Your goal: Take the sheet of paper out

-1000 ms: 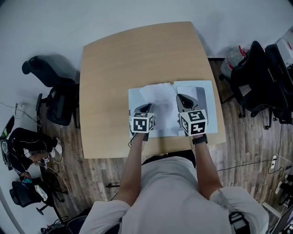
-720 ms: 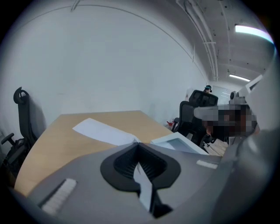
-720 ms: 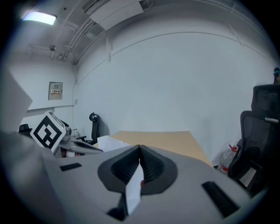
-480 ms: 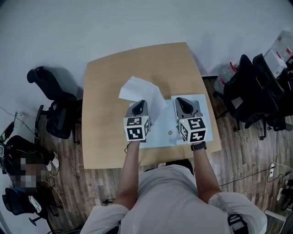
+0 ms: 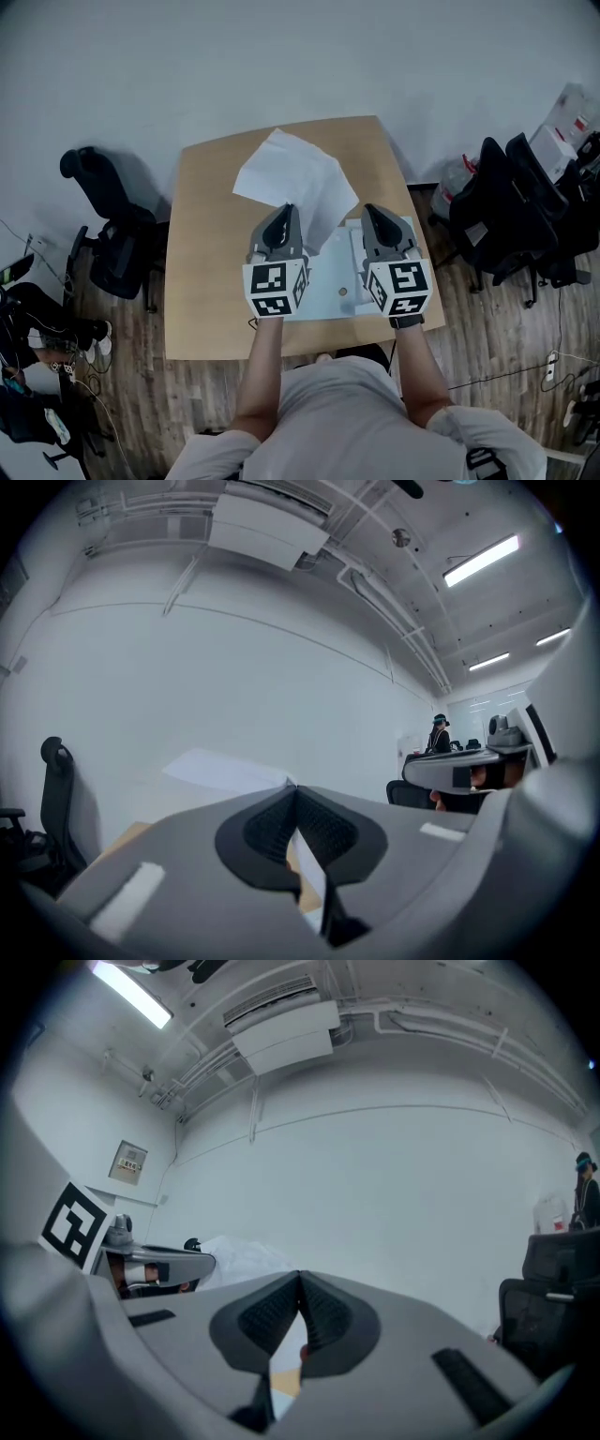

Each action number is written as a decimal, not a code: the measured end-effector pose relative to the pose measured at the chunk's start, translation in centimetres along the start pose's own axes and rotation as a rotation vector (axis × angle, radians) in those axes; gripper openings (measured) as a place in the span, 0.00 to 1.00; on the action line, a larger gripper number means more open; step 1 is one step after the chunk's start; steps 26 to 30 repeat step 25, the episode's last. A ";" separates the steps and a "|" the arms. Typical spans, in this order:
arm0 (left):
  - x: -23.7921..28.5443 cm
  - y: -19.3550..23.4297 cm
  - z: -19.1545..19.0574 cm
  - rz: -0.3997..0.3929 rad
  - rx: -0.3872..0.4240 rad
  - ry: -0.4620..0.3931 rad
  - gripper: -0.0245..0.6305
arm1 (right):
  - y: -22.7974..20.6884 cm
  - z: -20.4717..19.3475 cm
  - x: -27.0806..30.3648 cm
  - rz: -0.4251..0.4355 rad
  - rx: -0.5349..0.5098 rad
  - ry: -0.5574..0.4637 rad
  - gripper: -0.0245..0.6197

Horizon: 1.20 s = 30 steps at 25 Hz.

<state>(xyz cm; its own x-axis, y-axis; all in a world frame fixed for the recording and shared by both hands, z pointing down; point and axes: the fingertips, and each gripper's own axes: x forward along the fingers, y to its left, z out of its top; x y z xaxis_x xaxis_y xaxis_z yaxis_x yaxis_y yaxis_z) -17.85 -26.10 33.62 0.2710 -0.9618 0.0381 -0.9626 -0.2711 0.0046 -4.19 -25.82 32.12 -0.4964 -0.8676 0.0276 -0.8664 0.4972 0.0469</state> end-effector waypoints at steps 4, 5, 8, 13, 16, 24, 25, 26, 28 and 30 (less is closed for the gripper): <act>-0.7 -0.7 1.9 0.003 0.030 -0.042 0.05 | -0.6 1.2 -0.5 -0.039 -0.014 -0.017 0.06; -0.8 -0.9 2.1 0.003 0.035 -0.048 0.05 | -0.7 1.2 -0.7 -0.043 -0.013 -0.018 0.06; -1.1 -1.2 2.3 0.004 0.039 -0.054 0.05 | -0.8 1.0 -1.2 -0.049 -0.010 -0.017 0.06; -1.0 -1.3 2.3 0.008 0.035 -0.055 0.05 | -1.0 1.3 -1.5 -0.049 -0.011 -0.026 0.06; -0.9 -1.4 2.0 0.008 0.038 -0.050 0.05 | -1.1 1.1 -1.6 -0.050 -0.010 -0.026 0.06; -0.3 -1.0 1.5 0.005 0.027 -0.045 0.05 | -1.5 0.4 -1.2 -0.054 -0.010 -0.010 0.06; -0.1 -0.9 1.5 0.004 0.026 -0.046 0.05 | -1.6 0.3 -1.0 -0.054 -0.011 -0.011 0.06; -0.1 -0.9 1.5 0.004 0.026 -0.046 0.05 | -1.6 0.3 -1.0 -0.054 -0.011 -0.011 0.06; -0.1 -0.9 1.5 0.004 0.026 -0.046 0.05 | -1.6 0.3 -1.0 -0.054 -0.011 -0.011 0.06; -0.1 -0.9 1.5 0.004 0.026 -0.046 0.05 | -1.6 0.3 -1.0 -0.054 -0.011 -0.011 0.06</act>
